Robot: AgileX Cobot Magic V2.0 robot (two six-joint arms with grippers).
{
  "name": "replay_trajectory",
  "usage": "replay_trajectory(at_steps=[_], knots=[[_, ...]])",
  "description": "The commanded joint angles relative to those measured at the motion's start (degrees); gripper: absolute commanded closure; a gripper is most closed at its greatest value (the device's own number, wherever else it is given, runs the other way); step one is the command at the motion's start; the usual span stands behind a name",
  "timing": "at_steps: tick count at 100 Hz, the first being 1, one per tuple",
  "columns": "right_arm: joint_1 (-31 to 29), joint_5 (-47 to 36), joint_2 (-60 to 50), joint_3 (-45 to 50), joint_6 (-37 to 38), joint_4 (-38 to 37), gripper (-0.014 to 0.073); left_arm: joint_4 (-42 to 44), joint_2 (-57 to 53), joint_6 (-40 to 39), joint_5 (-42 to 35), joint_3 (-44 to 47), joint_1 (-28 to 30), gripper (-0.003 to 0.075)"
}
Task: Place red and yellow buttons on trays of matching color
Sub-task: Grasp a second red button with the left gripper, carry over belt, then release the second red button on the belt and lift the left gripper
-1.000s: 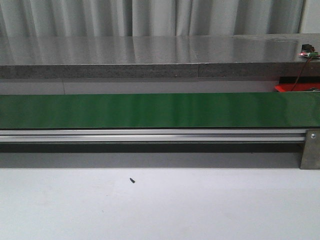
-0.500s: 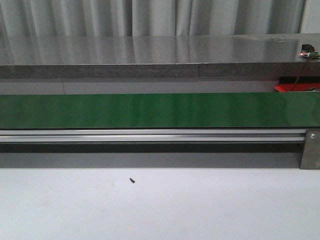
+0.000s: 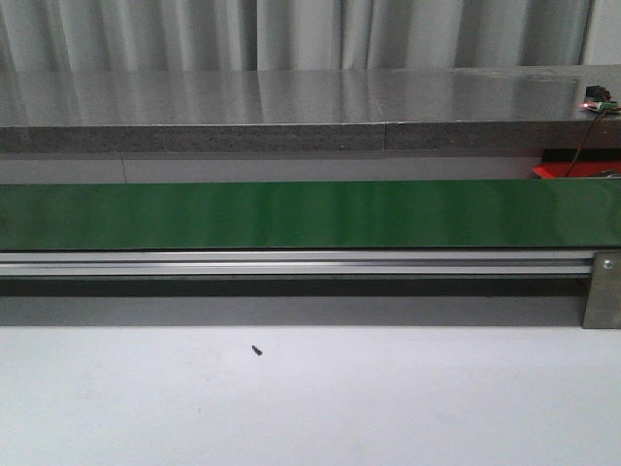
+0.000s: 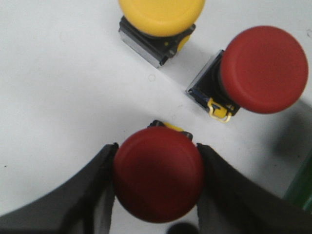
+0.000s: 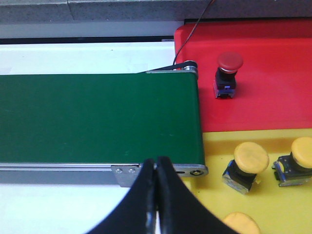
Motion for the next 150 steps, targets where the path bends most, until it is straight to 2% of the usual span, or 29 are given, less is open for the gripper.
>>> replay_trajectory(at_steps=[1,47,97,132,150], knots=[[0.0,-4.1,-0.3,-1.5,-0.3,0.7,0.0654,-0.2,-3.1,0.0,-2.2,-1.7,0.1,0.0519],[0.0,-4.1,-0.3,-1.5,-0.3,0.7,0.0654,3.7,-7.1,0.0,-1.1,-1.7,0.1,0.0522],[0.0,-4.1,-0.3,-1.5,-0.3,0.7,0.0654,4.1,-17.0,1.4,5.1,-1.7,-0.8,0.0522],[0.0,-4.1,-0.3,-1.5,-0.3,0.7,0.0654,-4.0,-19.2,5.7,9.2,-1.6,-4.5,0.0522],[0.0,-4.1,-0.3,-1.5,-0.3,0.7,0.0654,-4.3,-19.0,5.9,9.8,-1.6,-6.5,0.0522]])
